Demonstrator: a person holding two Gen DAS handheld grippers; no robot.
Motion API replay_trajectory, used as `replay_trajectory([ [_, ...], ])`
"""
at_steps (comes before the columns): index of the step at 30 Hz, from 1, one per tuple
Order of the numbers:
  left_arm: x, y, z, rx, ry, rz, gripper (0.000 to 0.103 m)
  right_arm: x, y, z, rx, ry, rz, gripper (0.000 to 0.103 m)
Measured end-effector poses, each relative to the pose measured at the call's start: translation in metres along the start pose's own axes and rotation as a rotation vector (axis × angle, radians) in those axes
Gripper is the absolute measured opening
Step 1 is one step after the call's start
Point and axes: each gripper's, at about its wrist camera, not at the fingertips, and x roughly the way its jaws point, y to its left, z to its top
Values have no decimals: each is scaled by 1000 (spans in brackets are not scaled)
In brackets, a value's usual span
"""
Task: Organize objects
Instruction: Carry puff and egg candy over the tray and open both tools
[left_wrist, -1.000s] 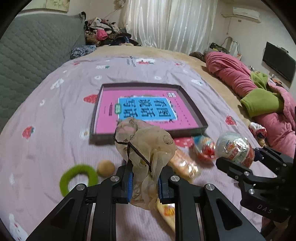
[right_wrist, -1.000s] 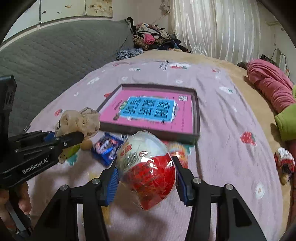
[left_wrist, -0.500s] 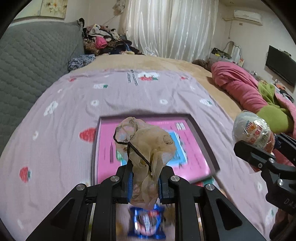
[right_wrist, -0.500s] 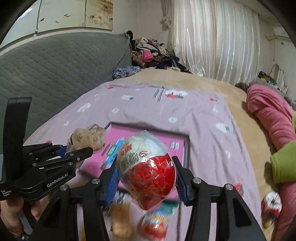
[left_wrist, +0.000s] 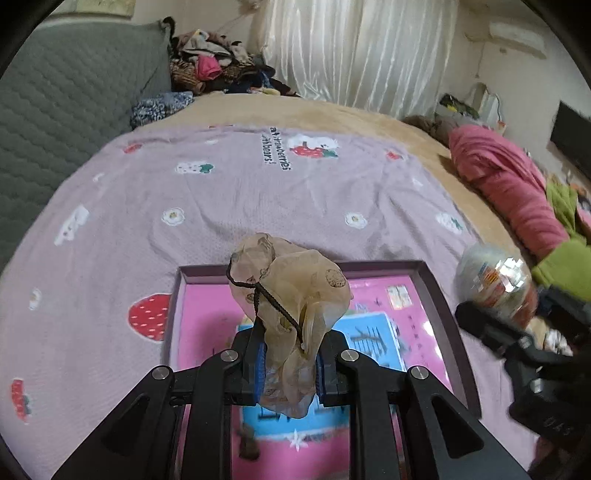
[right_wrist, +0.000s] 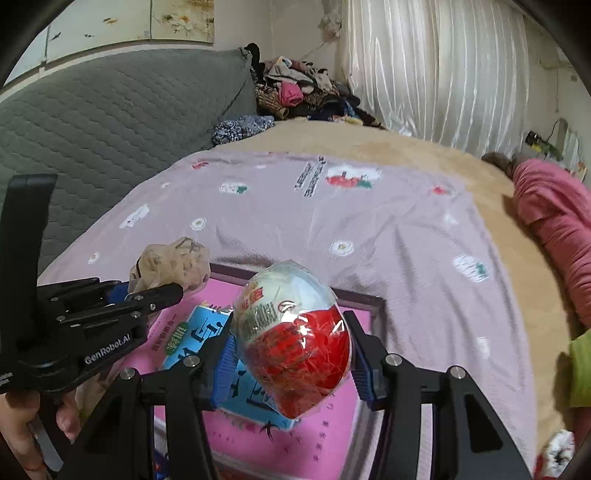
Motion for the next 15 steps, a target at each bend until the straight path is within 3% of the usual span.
replay_trajectory([
  [4,23,8,-5,-28,19,-10,20,30,-10,-8,16,25,25,53],
  [15,75,14,-19,-35,77,-30,20,88,-16,-13,-23,86,-35,53],
])
